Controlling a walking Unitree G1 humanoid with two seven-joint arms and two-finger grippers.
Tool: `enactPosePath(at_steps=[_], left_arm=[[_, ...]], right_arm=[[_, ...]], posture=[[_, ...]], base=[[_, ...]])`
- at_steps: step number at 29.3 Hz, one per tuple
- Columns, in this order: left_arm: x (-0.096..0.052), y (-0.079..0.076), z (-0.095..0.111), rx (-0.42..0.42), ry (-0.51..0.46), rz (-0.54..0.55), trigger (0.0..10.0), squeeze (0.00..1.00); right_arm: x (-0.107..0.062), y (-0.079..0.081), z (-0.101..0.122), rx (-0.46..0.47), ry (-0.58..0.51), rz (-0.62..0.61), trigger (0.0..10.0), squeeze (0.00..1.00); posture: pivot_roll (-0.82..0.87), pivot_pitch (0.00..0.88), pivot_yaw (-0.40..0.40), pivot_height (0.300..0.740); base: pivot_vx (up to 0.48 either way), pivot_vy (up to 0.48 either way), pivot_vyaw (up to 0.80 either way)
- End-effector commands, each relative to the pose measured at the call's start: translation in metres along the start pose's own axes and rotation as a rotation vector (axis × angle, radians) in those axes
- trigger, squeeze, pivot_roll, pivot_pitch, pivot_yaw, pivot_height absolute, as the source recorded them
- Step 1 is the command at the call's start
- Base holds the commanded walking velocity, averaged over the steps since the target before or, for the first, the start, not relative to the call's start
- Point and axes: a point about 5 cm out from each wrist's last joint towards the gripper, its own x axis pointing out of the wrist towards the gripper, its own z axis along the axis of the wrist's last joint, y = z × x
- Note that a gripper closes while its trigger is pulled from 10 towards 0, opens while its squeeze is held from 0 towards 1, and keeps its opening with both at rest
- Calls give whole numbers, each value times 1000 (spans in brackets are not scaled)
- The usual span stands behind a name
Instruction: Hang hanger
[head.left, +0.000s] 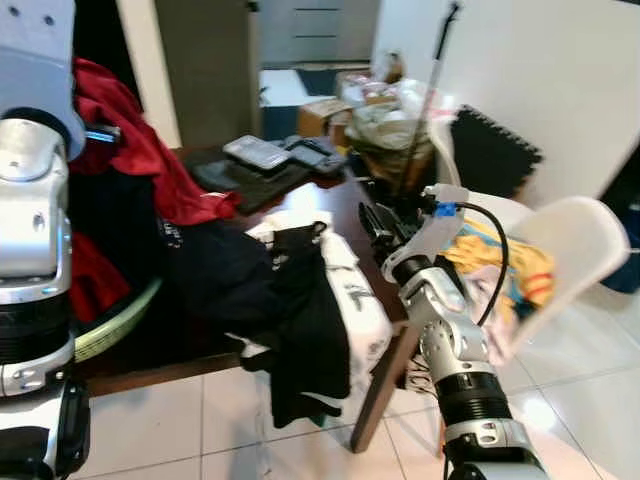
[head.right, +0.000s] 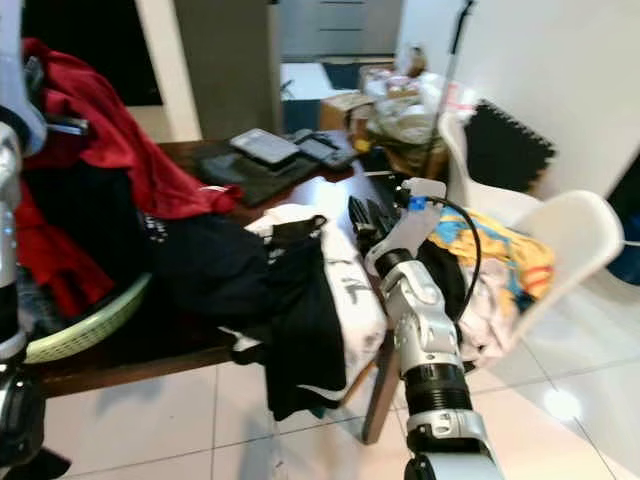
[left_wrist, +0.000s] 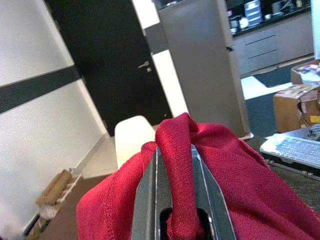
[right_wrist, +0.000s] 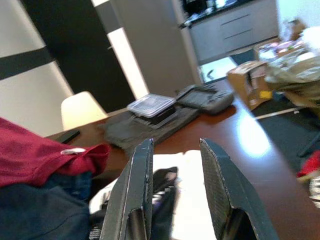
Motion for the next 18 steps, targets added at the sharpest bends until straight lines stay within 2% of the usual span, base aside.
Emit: enactPosePath(at_steps=[1,5,9,14,16,18], left_arm=[[3,30,7,64,-34,132,10000,0],[5,42,6,116,-32,173,10000,0],[6,63,0,207,0,252,10000,0],[5,66,-3,205,20,265,10000,0],[2,91,6,235,-26,422,10000,0],[2,91,6,235,-26,422,10000,0]], right_arm=[[1,4,-3,15,11,10,10000,0],[1,4,-4,16,13,12,10000,0],[1,5,-5,19,15,16,10000,0],[1,5,-5,19,18,16,10000,0],[0,5,-6,19,22,17,10000,0],[0,5,-6,19,22,17,10000,0]], posture=[[101,0,-65,740],[105,0,-68,740],[100,0,-62,740],[100,0,-63,740],[100,0,-67,740],[100,0,-67,740]], base=[[0,0,0],[0,0,0],[0,0,0],[0,0,0],[0,0,0],[0,0,0]])
